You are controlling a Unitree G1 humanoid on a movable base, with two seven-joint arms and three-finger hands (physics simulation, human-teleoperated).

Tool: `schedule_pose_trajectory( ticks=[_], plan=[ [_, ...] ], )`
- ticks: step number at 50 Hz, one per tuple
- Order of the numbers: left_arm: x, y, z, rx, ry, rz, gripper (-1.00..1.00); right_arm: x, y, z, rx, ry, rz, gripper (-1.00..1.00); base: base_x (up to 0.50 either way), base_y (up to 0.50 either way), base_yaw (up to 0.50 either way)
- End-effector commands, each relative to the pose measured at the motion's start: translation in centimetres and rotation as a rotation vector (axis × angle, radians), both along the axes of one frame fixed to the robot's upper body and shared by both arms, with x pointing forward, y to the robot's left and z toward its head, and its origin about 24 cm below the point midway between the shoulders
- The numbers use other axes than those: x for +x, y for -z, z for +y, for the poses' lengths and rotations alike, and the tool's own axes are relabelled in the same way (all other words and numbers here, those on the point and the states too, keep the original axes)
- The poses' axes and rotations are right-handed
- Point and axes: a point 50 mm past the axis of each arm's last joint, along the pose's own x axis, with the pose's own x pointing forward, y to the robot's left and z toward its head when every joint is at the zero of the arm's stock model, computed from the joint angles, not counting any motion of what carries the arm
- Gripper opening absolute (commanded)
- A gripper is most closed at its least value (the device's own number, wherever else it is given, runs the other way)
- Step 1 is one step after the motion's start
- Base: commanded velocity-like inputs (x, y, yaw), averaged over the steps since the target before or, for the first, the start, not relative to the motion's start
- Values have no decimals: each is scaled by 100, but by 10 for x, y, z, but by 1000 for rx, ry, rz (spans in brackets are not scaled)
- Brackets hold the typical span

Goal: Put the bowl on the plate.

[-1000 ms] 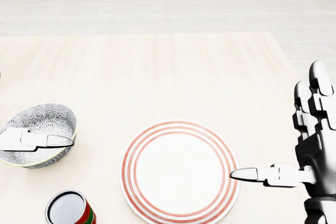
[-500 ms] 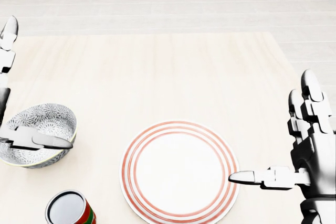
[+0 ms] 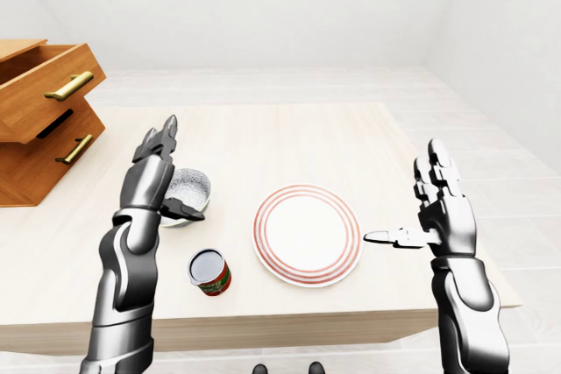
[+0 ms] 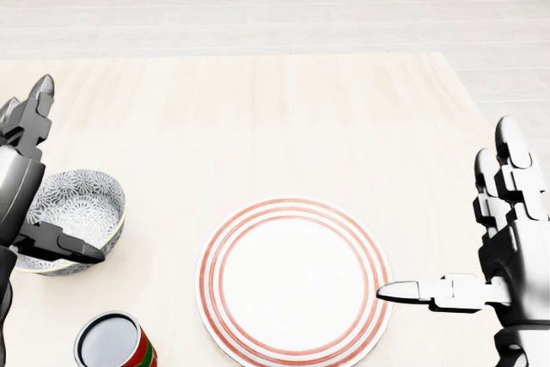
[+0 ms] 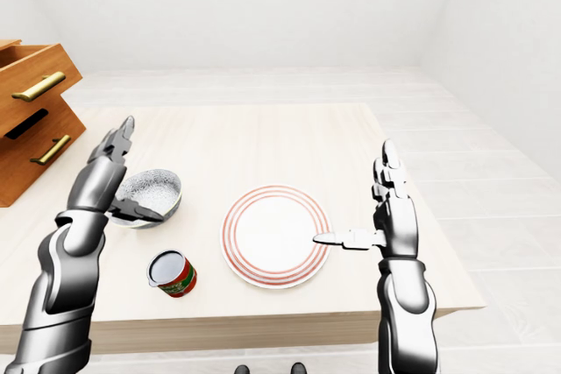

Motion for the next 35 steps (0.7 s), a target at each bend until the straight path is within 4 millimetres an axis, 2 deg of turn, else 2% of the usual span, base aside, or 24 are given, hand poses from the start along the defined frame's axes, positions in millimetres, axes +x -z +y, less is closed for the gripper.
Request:
schedule_pose_trajectory(
  ticks=[1,3,13,23,28,35],
  plan=[
    [6,10,4,80,-50,53,100,0,-1,-2,2,4,-2,100,0,0,0],
    [8,7,4,99,-51,49,100,-1,0,-3,3,5,-1,100,0,0,0],
    [1,14,3,150,-73,70,100,-2,0,-4,2,8,0,100,0,0,0],
    [10,19,9,196,-116,91,100,-3,-3,-6,2,14,-13,100,0,0,0],
    [16,31,12,217,-127,143,100,-2,-3,-7,-3,19,-12,100,0,0,0],
    [16,38,9,242,-126,164,100,-4,-7,-7,-13,21,-28,100,0,0,0]
  ],
)
